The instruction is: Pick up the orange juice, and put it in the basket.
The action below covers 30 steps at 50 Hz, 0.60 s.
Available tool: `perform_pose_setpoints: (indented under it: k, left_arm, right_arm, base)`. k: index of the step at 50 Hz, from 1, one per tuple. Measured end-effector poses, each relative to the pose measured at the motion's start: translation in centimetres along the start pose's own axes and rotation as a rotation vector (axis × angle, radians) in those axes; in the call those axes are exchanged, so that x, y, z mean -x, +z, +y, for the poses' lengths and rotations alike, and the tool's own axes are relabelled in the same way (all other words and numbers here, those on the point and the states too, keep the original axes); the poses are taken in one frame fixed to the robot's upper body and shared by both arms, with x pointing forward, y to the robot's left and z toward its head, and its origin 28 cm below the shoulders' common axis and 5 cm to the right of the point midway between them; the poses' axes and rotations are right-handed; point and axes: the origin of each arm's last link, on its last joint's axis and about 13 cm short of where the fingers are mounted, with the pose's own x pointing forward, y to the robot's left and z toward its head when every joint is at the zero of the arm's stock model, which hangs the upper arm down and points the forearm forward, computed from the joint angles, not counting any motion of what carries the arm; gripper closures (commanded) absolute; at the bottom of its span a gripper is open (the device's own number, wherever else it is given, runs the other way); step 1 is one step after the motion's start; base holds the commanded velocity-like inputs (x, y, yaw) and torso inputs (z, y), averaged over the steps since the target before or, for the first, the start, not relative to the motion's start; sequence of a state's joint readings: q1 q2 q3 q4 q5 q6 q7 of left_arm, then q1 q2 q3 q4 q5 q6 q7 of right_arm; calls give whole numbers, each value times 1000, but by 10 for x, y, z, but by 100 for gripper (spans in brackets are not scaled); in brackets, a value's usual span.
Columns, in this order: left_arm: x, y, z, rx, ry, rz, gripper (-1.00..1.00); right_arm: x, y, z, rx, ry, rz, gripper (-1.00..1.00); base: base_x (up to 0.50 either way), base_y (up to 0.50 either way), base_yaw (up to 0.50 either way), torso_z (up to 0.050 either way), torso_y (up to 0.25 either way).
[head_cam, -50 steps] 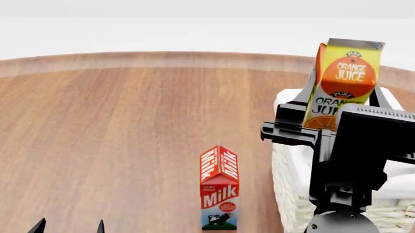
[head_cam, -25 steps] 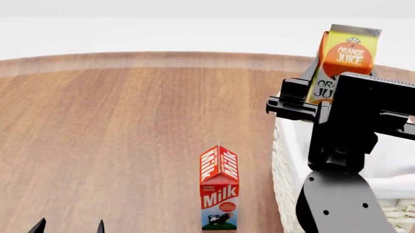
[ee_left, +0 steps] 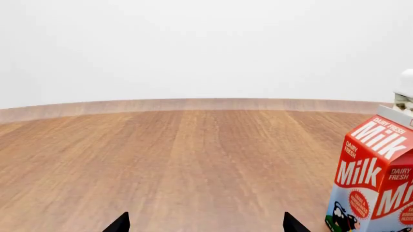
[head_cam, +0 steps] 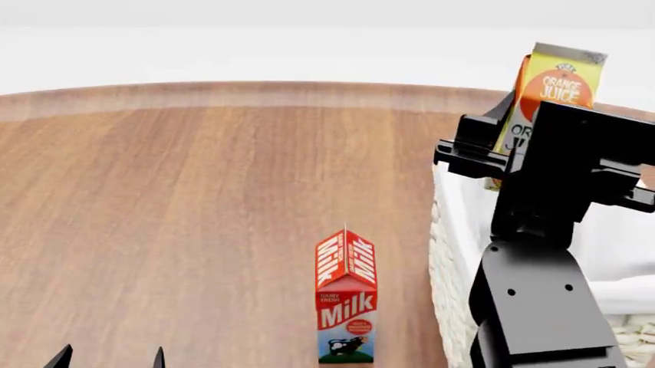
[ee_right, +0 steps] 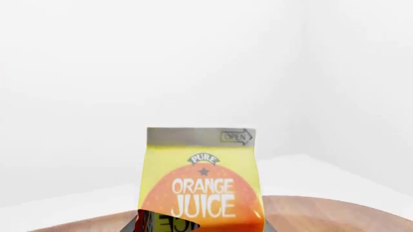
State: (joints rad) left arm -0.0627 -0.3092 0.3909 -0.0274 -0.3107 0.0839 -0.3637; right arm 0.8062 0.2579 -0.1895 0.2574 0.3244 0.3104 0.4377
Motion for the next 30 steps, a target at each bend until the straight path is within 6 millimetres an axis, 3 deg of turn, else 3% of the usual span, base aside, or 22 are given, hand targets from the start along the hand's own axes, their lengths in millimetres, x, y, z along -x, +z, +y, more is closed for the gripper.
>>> perform_pose_setpoints:
  k: [30]
  left_arm:
    - [0, 0, 0, 0, 0, 0, -100]
  right_arm:
    - [-16, -22, -1, 12, -52, 45, 100]
  base:
    - [0, 0, 0, 0, 1]
